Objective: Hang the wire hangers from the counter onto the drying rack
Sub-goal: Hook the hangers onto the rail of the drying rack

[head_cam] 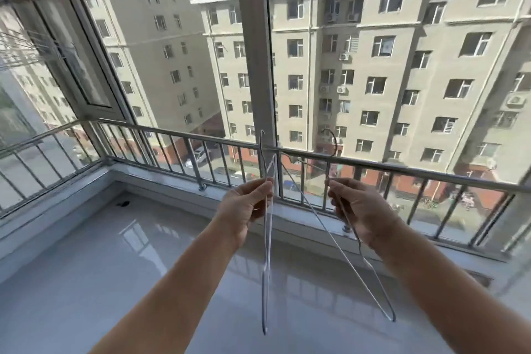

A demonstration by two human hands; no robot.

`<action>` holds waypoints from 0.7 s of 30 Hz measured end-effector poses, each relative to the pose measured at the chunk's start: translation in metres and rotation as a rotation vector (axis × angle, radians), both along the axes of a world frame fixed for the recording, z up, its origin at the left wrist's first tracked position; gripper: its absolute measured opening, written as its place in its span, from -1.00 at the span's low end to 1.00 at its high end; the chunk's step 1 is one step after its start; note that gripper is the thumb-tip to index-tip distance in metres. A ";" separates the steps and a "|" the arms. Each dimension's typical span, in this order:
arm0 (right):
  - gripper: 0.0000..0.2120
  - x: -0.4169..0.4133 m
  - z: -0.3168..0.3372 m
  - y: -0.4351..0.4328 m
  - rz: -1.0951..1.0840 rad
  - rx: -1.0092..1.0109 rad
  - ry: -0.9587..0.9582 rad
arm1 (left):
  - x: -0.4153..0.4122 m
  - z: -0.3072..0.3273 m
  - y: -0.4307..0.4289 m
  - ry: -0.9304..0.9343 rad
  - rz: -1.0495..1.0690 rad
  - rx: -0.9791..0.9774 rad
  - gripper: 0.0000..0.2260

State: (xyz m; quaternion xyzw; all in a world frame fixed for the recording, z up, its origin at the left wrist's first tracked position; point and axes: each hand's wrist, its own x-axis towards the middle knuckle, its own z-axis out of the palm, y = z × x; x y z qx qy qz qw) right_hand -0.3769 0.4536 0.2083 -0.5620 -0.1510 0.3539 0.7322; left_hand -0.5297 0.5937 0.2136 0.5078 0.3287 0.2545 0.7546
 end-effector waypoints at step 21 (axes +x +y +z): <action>-0.96 -0.143 0.101 0.325 0.079 0.250 -0.086 | -0.153 0.120 0.302 -0.088 0.133 0.164 -0.81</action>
